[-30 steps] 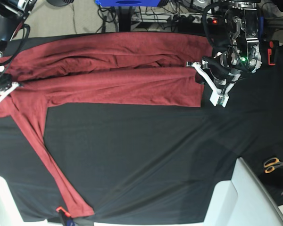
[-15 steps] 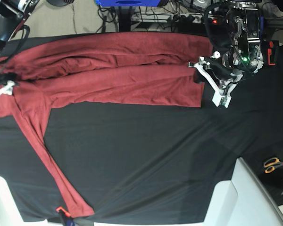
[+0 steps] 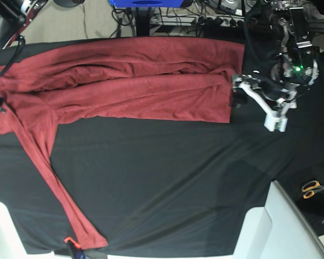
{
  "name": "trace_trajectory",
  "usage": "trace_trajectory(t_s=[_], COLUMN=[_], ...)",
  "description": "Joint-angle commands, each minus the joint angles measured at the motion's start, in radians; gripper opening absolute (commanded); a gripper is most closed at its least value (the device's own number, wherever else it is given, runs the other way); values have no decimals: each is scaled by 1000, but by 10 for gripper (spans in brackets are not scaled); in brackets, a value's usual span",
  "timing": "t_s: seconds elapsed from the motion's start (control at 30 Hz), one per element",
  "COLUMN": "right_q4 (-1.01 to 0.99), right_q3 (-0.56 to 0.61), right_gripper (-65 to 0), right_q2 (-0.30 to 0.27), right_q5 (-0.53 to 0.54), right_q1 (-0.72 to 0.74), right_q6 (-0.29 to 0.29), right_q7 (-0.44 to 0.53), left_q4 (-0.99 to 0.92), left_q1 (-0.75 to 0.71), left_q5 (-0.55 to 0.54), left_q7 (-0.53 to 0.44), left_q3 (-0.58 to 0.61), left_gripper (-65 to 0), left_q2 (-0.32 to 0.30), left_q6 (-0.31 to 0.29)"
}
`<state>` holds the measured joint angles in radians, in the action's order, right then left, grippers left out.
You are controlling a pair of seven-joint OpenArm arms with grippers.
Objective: Fold the T-shirt properly
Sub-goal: 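Release the shirt with both grippers and lift them away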
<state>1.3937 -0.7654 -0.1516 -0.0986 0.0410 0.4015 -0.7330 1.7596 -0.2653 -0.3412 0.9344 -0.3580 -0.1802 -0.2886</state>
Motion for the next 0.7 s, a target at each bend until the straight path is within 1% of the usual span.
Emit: trace_trajectory(t_s=[0.0, 0.07, 0.1, 0.17, 0.2, 0.3, 0.33, 0.43, 0.5, 0.57, 0.67], right_q4=[14, -3, -26, -126, -198, -455, -558, -847, -983, -1057, -1086], right_q3=[-3, 8, 36, 129, 185, 274, 286, 295, 297, 297, 297], right_gripper=[-183, -182, -182, -185, -188, -188, -188, -189, -189, -189, -189], right_q2=[-21, -29, -32, -79, -98, -138, -148, -193, -213, -214, -216], right_q5=[3, 3, 3, 3, 3, 3, 3, 3, 3, 1, 1], right_q1=[35, 73, 101, 148, 179, 293, 343, 465, 512, 534, 543], right_q6=[-3, 3, 4, 15, 15, 15, 15, 15, 15, 15, 15], right_q7=[20, 23, 37, 105, 154, 296, 339, 461, 577, 654, 686], left_q4=[20, 20, 20, 20, 20, 20, 20, 18, 18, 18, 18], left_q1=[5, 5, 5, 5, 5, -21, -27, -48, -62, -70, -79], left_q5=[-6, -6, -8, -8, -8, -8, -8, -8, -8, -8, -8], left_q7=[-12, -12, -12, -12, -12, -10, -10, -15, -18, -18, -18], left_q3=[-29, -72, -85, -97, -98, -103, -103, -105, -105, -106, -152], left_gripper=[-46, -48, -48, -49, -49, -51, -51, -51, -51, -51, -51], left_q2=[-11, -11, -11, -11, -11, -8, -8, -8, -9, -11, -6], left_q6=[-4, -5, -5, -14, -36, -108, -122, -122, -123, -123, -123])
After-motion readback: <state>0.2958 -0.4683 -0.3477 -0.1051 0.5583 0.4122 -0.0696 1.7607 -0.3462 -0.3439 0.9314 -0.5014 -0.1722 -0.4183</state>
